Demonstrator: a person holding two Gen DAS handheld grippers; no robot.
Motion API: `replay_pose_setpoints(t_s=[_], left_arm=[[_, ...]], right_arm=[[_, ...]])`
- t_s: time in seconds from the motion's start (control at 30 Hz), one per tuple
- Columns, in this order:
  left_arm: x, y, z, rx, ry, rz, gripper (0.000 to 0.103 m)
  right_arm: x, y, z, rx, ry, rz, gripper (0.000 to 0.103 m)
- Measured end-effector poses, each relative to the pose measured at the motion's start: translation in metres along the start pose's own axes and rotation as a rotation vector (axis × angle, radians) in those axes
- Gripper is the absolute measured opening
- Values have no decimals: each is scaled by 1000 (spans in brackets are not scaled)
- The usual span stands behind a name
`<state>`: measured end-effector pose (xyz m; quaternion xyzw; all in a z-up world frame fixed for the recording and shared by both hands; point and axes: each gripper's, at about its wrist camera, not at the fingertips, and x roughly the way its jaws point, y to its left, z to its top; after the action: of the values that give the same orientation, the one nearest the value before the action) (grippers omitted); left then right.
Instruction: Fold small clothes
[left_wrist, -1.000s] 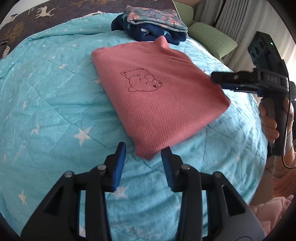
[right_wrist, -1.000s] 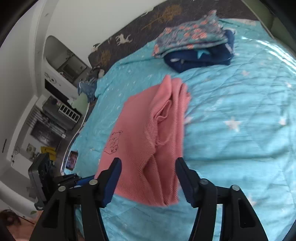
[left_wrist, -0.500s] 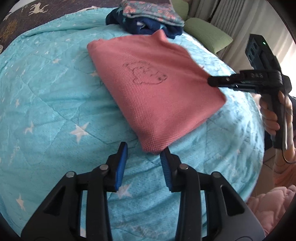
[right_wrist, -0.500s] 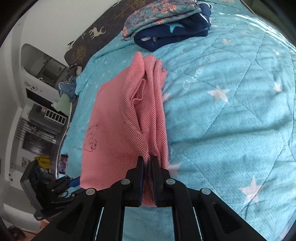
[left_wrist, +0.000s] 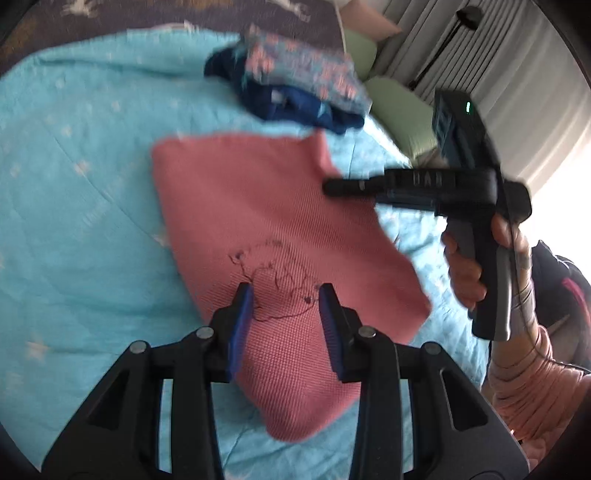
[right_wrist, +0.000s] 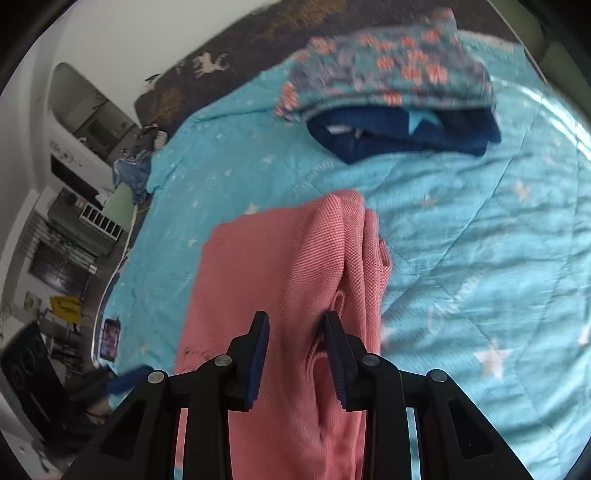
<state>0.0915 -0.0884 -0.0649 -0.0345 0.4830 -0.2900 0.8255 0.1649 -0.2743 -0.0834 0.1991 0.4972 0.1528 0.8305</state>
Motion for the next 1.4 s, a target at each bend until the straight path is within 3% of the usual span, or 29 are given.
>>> replay_pose_setpoints(t_s=[0.03,0.07,0.23,0.37,0.4,0.5,0.6,0.67,0.73,0.77,0.83,0.87,0.97,1.07,1.17,1.2,1.3,1.33,1.4], left_arm=[[7,1,-2,10,9,7,38],[13,3,-6,17,9,8,38],[8,2,-10,19,-13,-18,38],[-3,0,-11,23,-8,-17,38],[-7,-3,-12,23,-3,-38,39],[-13,-11,-17,31,11,-122,39],[-11,-25,-27,70,30,-179,42],[0,-30,-34,86,56,-140,43],[10,-28,-38,74,81,-111,43],[11,-28,-39,66,77,-109,43],[7,-32,-39,82,77,-97,43],[5,-33,-38,88,77,-95,43],[0,-33,-35,85,84,-90,43],[-8,-36,-30,92,55,-99,43],[-12,-37,-27,103,37,-76,43],[-12,-35,-27,102,37,-54,43],[-6,-22,-29,64,56,49,44],[-8,-16,-30,41,56,44,44],[-13,-8,-27,9,44,22,44]], right_arm=[[5,-6,1,22,-7,-14,9],[6,-16,0,62,-12,-3,8],[6,-44,-7,139,-5,89,6],[-9,-33,-6,74,-42,51,9],[-16,-29,-8,55,-61,33,13],[-26,-17,4,0,-120,-11,14],[-18,-16,19,9,-105,56,15],[-3,-19,28,5,-71,92,15],[15,-23,33,-35,-41,0,4],[23,-30,33,-53,-47,-124,2],[23,-40,28,-55,-75,-288,4],[20,-45,25,-46,-78,-313,4],[-9,-50,13,10,-82,-138,6],[-38,-28,-2,-66,-114,-43,7],[-48,-1,-20,-154,-74,92,8],[-45,2,-26,-167,-45,86,10],[-19,-9,-40,-188,9,-130,13],[-17,-19,-45,-163,8,-141,17],[-29,-37,-51,-62,-9,-42,19]])
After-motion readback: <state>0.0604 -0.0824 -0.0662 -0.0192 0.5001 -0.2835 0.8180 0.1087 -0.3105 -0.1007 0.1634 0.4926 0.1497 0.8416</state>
